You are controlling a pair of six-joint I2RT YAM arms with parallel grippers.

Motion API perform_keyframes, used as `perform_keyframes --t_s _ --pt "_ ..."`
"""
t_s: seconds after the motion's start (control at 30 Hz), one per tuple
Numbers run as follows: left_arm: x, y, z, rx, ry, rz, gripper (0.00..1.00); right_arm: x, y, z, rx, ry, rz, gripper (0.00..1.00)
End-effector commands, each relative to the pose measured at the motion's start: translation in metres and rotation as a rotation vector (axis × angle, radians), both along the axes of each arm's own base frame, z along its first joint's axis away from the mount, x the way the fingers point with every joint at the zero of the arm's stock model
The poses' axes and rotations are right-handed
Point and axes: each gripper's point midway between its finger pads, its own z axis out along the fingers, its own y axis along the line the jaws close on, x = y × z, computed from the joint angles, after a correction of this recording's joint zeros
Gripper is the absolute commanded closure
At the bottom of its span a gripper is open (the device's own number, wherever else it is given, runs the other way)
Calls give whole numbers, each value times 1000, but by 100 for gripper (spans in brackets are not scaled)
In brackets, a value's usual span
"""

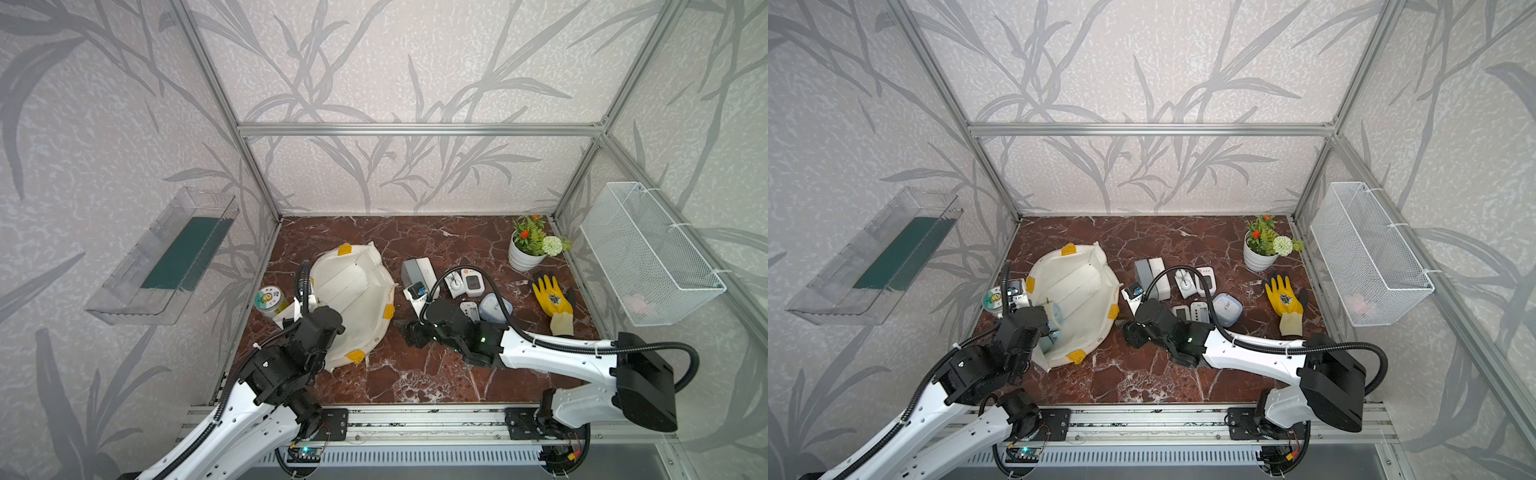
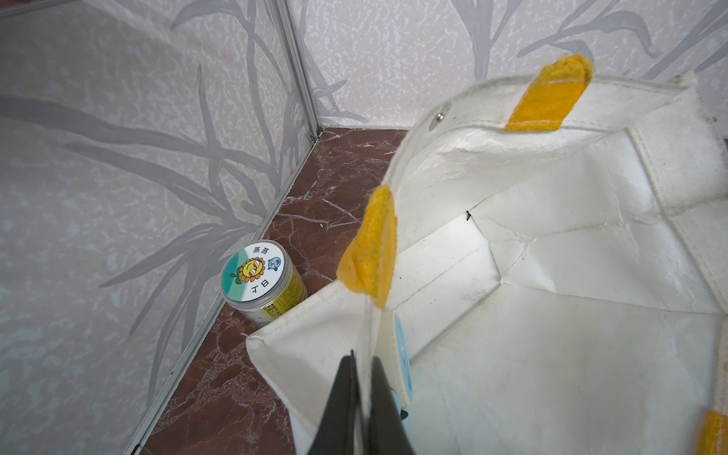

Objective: Take the alarm clock out of the canvas bag
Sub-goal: Place the alarm at the center of the board, then pick up the alarm from the canvas bag.

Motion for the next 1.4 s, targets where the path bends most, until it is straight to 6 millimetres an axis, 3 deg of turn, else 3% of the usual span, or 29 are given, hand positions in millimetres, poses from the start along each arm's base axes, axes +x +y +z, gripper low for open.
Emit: perform_keyframes --t_s 0.0,0.5,0.53,0.87,1.17,1.37 --pt "2 -2 4 -42 -26 5 100 -2 24 19 39 -39 57 28" --pt "5 -8 11 -53 -61 -33 100 -15 89 -1 0 46 195 30" --pt "5 -9 12 -56 -65 -38 100 -14 93 -16 -29 68 196 30" --pt "11 -18 16 -62 -83 -79 100 -27 118 -46 -76 150 246 32" --pt "14 -18 25 -45 -173 -94 100 -57 142 -74 -87 192 302 33" --pt "10 -26 15 -56 -181 -176 100 -43 148 -93 -134 144 240 33"
